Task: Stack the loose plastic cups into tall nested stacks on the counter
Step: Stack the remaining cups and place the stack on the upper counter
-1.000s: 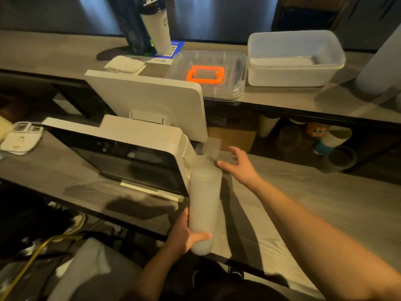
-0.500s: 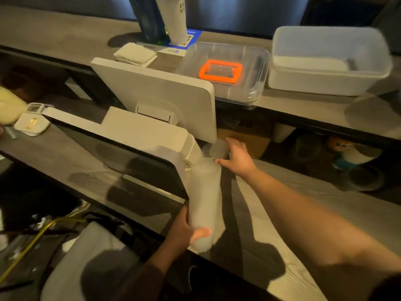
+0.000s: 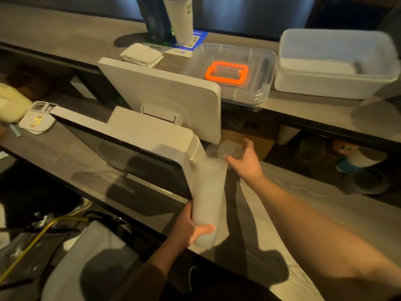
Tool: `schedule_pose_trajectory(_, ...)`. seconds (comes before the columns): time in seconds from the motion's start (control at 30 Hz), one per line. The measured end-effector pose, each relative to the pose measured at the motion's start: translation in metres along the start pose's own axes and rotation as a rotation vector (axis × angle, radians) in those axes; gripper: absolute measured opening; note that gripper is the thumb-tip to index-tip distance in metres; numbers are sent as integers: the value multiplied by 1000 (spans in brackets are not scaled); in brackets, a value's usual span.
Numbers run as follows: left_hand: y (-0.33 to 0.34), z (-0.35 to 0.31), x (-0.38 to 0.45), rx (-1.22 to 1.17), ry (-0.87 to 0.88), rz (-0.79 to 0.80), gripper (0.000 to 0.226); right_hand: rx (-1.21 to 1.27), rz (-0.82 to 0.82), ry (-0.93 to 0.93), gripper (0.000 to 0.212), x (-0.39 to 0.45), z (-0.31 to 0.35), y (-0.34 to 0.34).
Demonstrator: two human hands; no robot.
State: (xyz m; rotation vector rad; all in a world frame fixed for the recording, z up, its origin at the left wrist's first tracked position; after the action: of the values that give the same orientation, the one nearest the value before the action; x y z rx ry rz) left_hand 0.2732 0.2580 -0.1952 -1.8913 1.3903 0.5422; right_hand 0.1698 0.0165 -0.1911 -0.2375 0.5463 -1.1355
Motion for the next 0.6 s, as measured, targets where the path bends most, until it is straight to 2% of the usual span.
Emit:
schedule_pose_trajectory(0.13, -1, 1, -7, 33, 30, -3, 116, 299, -79, 38, 63, -30, 8, -18)
schedule_pose_trajectory(0.27, 1, 10, -7, 64, 81, 2, 116, 614, -71, 14, 37, -53, 16, -34)
schedule_pose_trajectory(0.43, 2, 10, -20, 137, 117, 1, 126, 696, 40, -49, 39, -80, 30, -43)
schedule_pose_trajectory(0.6, 0, 16, -32, 240, 142, -21, 116, 424, 75, -181, 30, -103, 38, -48)
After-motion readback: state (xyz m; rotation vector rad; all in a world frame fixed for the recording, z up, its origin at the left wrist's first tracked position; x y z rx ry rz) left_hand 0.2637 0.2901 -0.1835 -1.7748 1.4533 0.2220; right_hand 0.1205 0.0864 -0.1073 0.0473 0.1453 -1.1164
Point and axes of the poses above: each hand's wrist, its own x-axis towards the middle knuckle, its own y-axis out of the palm, z = x × y, the point moved 4 cm from there along x, towards the middle knuckle, and after that the axes turned 4 degrees about x, right-handed, at the moved point
